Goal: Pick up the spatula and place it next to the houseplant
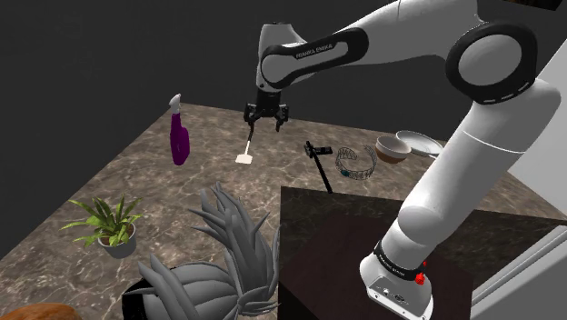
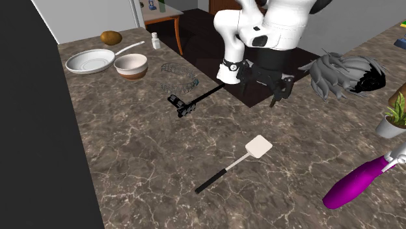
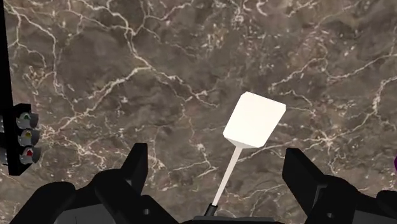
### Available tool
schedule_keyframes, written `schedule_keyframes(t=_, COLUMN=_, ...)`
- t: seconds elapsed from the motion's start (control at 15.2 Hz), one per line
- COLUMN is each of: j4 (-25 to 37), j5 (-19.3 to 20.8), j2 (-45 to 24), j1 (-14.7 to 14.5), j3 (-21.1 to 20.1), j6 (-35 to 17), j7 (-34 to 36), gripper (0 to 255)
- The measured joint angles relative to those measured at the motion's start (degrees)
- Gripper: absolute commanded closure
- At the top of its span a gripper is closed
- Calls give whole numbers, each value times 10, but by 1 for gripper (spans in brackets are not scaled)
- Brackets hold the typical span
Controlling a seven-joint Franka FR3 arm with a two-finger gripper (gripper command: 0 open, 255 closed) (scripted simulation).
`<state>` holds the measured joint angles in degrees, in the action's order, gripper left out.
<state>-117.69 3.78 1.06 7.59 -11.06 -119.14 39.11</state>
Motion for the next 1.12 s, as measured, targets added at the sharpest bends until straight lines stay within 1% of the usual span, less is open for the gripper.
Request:
schedule_keyframes(t=0.4, j4=94, j5=24, j2=-128, j1=5, j3=12, j6=-30, j7=70, gripper=0)
schedule_keyframes(t=0.73, j4=193, j5=34, j2=-235, j1=3, j3=29, j6=-38, j7=120, gripper=0)
schedule_keyframes(t=0.79, j4=221, j5=35, j2=-260, j1=3, j3=33, j6=-34, j7=127, gripper=0)
schedule_keyframes(t=0.92, j4=241, j5=36, j2=-283, j1=3, j3=38, j6=-38, j7=136, gripper=0)
schedule_keyframes(t=1.12, j4=243, j5=38, j2=-301, j1=2, j3=40, j6=-53, j7=140, gripper=0)
